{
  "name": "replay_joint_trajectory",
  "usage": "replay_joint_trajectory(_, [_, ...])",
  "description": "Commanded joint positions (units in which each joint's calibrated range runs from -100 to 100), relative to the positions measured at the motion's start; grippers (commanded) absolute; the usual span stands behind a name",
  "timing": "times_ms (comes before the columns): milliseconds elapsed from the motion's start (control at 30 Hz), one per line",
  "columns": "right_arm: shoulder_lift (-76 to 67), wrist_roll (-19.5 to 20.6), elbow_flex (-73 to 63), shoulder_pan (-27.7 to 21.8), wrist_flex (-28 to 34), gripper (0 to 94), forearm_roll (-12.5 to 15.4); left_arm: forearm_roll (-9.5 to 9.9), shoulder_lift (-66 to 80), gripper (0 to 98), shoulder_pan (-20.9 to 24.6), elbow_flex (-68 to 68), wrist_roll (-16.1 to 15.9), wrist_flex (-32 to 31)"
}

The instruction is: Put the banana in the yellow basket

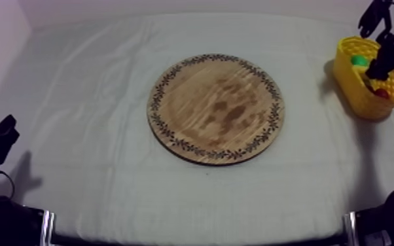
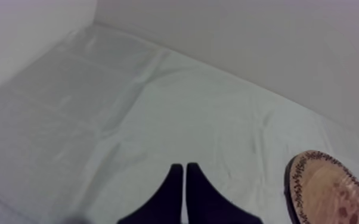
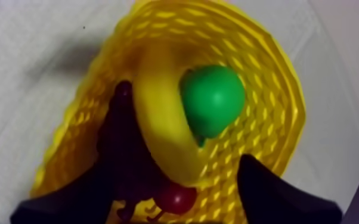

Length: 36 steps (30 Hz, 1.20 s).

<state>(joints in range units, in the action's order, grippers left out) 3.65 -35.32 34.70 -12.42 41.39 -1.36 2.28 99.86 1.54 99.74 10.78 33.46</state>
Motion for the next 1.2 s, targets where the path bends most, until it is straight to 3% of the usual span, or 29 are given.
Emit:
replay_joint_trajectory(0, [-0.8, 1.2, 0.1, 0.2, -0.4, 39.3, 0.4, -0.01, 0.0, 0.1, 0.0, 0.0, 0.0, 0.0])
replay_joint_trajectory(100, [-2.9, 3.9, 1.1, 0.5, -1.3, 15.2, 1.0, -0.01, 0.0, 0.1, 0.0, 0.0, 0.0, 0.0])
replay_joint_trajectory(233, [-8.3, 5.2, 5.7, 0.8, -3.0, 4.2, 3.4, -0.01, 0.0, 0.1, 0.0, 0.0, 0.0, 0.0])
replay_joint_trajectory(400, [-20.6, 6.1, 17.1, 2.1, -7.0, 1.3, 5.9, -0.01, 0.0, 0.1, 0.0, 0.0, 0.0, 0.0])
replay_joint_trajectory(567, [-35.0, 6.5, 26.8, 3.1, -6.6, 0.8, 8.4, -0.01, 0.0, 0.1, 0.0, 0.0, 0.0, 0.0])
replay_joint_trajectory(967, [-69.8, 9.1, 42.6, 3.9, 1.1, 0.7, 11.6, -0.01, 0.0, 0.1, 0.0, 0.0, 0.0, 0.0])
replay_joint_trajectory(1167, [-86.9, 13.0, 47.5, 6.2, 7.1, 0.7, 10.5, -0.01, 0.0, 0.1, 0.0, 0.0, 0.0, 0.0])
